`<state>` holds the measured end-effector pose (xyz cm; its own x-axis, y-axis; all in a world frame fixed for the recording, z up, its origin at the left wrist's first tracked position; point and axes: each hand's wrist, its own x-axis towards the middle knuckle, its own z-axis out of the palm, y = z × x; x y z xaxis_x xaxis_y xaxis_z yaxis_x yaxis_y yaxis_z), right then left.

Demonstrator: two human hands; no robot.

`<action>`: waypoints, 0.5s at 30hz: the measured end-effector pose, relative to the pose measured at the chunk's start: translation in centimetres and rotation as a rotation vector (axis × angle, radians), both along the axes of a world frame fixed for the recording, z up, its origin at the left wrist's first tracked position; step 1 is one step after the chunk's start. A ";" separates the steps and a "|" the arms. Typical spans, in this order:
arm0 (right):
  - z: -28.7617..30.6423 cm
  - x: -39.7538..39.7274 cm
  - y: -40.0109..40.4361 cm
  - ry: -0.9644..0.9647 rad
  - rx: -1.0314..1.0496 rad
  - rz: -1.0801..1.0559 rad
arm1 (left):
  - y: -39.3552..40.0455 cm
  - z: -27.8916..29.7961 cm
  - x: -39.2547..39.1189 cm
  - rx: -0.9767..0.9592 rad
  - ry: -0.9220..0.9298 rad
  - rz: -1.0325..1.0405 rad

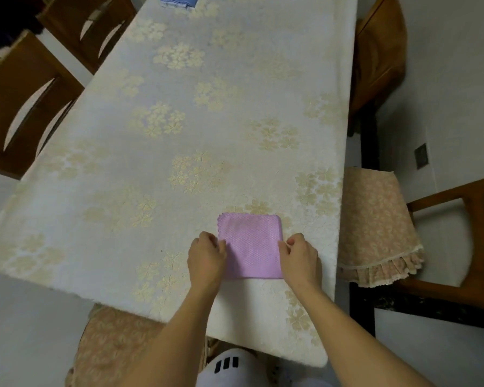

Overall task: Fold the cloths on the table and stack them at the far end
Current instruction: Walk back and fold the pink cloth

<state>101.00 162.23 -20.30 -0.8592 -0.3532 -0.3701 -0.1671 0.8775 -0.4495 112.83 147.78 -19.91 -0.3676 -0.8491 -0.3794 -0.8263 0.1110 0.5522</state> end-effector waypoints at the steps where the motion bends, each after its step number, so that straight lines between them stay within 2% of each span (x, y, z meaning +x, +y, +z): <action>1: 0.0 0.0 -0.3 -0.019 0.016 -0.026 | 0.1 0.0 -0.3 0.013 -0.012 -0.001; 8: -1.0 -0.7 -2.0 -0.214 0.005 -0.162 | 0.3 0.5 -1.5 0.159 -0.050 0.093; 15: -0.3 -1.5 -2.2 -0.290 -0.101 -0.151 | -0.1 -0.6 -2.0 0.193 -0.080 0.015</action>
<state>99.47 160.08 -20.62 -0.7689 -0.2769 -0.5763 0.1091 0.8313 -0.5450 110.86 147.68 -20.48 -0.3180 -0.7627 -0.5631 -0.8690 -0.0029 0.4948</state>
